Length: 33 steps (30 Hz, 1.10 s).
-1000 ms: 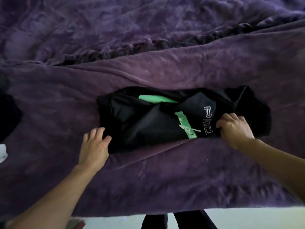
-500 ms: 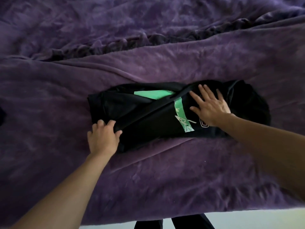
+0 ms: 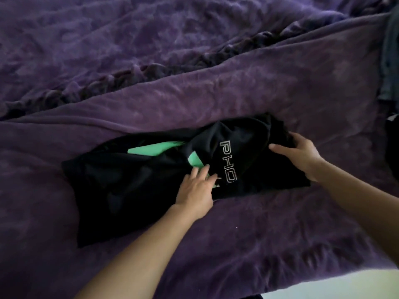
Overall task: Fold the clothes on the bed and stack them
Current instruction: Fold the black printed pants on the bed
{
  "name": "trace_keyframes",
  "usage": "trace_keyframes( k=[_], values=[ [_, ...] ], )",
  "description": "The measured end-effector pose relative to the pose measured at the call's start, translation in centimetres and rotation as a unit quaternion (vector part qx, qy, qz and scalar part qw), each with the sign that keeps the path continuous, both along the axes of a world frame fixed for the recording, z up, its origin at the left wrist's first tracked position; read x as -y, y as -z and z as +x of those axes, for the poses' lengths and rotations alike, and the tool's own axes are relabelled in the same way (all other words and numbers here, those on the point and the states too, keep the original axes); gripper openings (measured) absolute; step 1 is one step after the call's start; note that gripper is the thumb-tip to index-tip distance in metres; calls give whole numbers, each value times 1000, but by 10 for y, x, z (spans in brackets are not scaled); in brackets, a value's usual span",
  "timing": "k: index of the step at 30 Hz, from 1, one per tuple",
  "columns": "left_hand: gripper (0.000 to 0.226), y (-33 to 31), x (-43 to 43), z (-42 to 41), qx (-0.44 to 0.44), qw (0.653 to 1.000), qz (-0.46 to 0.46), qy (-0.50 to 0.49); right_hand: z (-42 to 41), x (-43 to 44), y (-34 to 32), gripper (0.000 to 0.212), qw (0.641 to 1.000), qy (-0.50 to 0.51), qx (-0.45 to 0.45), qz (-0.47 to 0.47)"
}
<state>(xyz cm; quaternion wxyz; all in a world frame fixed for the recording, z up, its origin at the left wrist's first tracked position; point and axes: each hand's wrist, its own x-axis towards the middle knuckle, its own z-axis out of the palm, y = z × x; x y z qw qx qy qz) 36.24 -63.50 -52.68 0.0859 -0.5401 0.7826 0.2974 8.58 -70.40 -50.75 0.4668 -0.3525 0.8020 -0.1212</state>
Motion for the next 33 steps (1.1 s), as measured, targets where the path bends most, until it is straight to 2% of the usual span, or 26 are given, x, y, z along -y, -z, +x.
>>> trace_keyframes(
  k=[2, 4, 6, 10, 13, 15, 17, 18, 19, 20, 22, 23, 24, 25, 27, 29, 33],
  values=[
    [50, 10, 4, -6, 3, 999, 47, -15, 11, 5, -17, 48, 995, -13, 101, 8],
    [39, 3, 8, 5, -119, 981, 85, -130, 28, 9, -44, 38, 988, -89, 116, -43],
    [30, -14, 9, 31, -206, 932, 114, -277, 57, 11, -75, 44, 974, -188, 78, -104],
    [27, -39, -12, 105, -191, 860, 42, -470, 141, -1, -100, 70, 914, -376, 40, -148],
    [30, -44, -34, 148, -179, 791, 17, -585, 214, -8, -74, 76, 884, -457, 54, -86],
    [27, -45, -48, 159, -160, 770, 2, -618, 247, -9, -43, 83, 891, -441, 110, 10],
    [23, -46, -59, 159, -132, 788, -43, -599, 262, -10, -16, 80, 904, -382, 172, 81],
    [21, -47, -62, 155, -111, 813, -87, -566, 263, -11, -9, 71, 912, -373, 164, 52],
    [20, -48, -64, 148, -91, 841, -139, -515, 259, -12, -7, 56, 916, -380, 127, -34],
    [23, -47, -64, 140, -79, 870, -179, -453, 251, -12, -5, 40, 904, -388, 73, -163],
    [31, -41, -59, 117, -54, 922, -212, -320, 233, -9, -5, 30, 822, -399, -59, -402],
    [36, -34, -56, 105, -35, 944, -203, -260, 225, -6, -6, 32, 782, -417, -113, -449],
    [43, -28, -53, 95, -6, 962, -176, -208, 218, -1, -3, 35, 756, -450, -150, -452],
    [50, -20, -52, 89, 29, 975, -140, -169, 212, 4, 5, 41, 741, -497, -176, -416],
    [61, 0, -56, 88, 92, 987, -61, -116, 205, 17, 26, 54, 713, -596, -223, -295],
    [70, 16, -67, 94, 120, 989, -6, -89, 200, 31, 45, 64, 685, -655, -247, -203],
    [68, 18, -70, 96, 116, 990, 32, -79, 208, 47, 60, 68, 686, -668, -249, -145]
  ],
)
